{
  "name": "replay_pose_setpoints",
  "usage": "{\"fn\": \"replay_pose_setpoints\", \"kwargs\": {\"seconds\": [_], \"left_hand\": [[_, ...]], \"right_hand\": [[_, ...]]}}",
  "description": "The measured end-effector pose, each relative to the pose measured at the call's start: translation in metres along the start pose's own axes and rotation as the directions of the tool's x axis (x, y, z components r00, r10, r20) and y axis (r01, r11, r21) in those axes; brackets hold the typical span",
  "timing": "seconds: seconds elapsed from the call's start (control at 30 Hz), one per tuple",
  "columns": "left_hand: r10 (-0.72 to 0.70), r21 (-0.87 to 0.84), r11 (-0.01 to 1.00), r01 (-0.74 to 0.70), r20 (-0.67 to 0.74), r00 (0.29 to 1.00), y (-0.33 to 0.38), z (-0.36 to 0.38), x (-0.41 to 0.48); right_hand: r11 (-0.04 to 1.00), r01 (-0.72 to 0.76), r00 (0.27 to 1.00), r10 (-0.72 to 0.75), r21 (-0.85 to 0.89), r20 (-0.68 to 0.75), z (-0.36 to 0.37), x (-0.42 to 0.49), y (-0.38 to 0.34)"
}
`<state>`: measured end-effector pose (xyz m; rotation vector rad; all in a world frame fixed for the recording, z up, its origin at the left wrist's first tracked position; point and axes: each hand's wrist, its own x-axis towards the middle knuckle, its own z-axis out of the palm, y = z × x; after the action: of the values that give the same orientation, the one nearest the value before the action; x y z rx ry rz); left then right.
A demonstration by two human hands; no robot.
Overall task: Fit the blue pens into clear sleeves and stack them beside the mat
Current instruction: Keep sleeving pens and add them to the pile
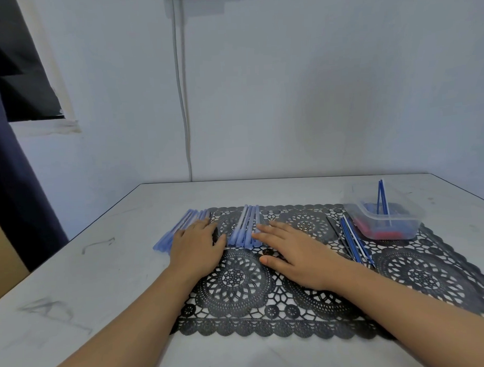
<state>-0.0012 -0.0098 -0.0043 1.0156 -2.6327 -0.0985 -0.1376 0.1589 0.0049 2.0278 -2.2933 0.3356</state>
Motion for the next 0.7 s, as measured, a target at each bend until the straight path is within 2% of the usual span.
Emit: {"fn": "replay_pose_setpoints", "kwargs": {"seconds": [0.1,0.4,0.53,0.7], "left_hand": [[-0.003,0.001,1.0,0.003,0.019,1.0,0.001,-0.001,-0.001],[0.0,0.007,1.0,0.0,0.026,1.0,0.001,-0.002,-0.001],[0.004,0.003,1.0,-0.004,0.016,1.0,0.0,-0.001,-0.001],[0.003,-0.013,1.0,-0.003,-0.005,1.0,0.0,0.0,-0.001]], "right_hand": [[1.0,-0.009,1.0,0.009,0.019,0.007,0.0,0.0,0.002],[0.998,-0.029,0.986,0.039,0.063,-0.16,-0.008,-0.002,-0.004],[0.985,-0.153,0.966,0.166,0.079,-0.197,-0.01,-0.001,0.0],[0.903,-0.332,0.903,0.387,0.274,-0.184,-0.014,-0.001,0.004]]}}
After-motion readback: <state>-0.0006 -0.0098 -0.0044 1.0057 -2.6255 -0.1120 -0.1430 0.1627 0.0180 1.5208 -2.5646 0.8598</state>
